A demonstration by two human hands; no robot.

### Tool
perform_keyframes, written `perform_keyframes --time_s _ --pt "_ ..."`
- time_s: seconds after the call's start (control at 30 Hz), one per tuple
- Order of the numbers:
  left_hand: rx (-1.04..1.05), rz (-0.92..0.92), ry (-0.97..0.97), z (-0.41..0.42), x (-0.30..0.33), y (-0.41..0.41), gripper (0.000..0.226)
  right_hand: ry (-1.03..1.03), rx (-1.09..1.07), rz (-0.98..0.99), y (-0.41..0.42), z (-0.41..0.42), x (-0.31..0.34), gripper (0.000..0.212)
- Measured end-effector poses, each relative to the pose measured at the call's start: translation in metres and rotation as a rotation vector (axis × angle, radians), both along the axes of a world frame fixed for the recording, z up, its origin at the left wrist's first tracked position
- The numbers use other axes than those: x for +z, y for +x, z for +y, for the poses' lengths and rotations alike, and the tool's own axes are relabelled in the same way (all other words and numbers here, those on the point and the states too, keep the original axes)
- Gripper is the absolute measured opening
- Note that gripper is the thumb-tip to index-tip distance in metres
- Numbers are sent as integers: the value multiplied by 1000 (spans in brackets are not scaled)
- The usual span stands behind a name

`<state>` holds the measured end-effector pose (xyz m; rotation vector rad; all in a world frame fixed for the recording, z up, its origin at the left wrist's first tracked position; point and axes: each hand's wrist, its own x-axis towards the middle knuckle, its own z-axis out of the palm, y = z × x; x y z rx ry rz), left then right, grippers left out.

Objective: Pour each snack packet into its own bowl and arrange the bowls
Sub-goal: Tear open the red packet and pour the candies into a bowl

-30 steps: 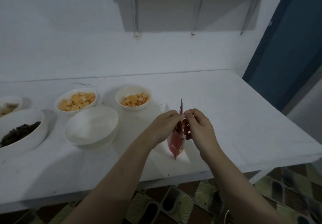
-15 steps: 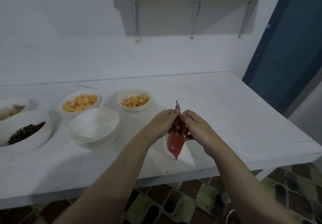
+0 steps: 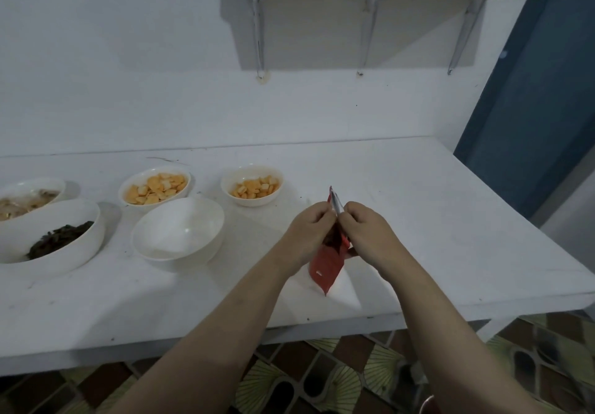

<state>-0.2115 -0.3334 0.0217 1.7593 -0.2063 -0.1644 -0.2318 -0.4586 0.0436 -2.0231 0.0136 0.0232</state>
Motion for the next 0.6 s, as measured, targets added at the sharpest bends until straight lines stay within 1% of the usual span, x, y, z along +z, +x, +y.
perform_keyframes --time_s 0.07,0.17,0.23,0.3,0.4,0.5,0.6 --pt "20 -52 2 0 -3 1 25 -12 26 11 2 -2 1 24" --pt "18 -120 22 4 -3 4 26 -80 101 27 8 -7 5 28" --pt "17 -135 12 3 -3 4 26 -156 107 -56 12 -7 5 28" --pt "31 -119 -24 0 -6 4 28 -231 69 -149 14 -4 0 32" --pt "51 -67 -35 -1 -6 6 32 -264 49 -218 13 -3 -10 31" --pt "22 -29 80 1 7 13 33 -265 64 -253 10 -6 -14 27" --pt "2 -115 249 3 16 21 34 -240 58 -277 9 -3 -17 26"
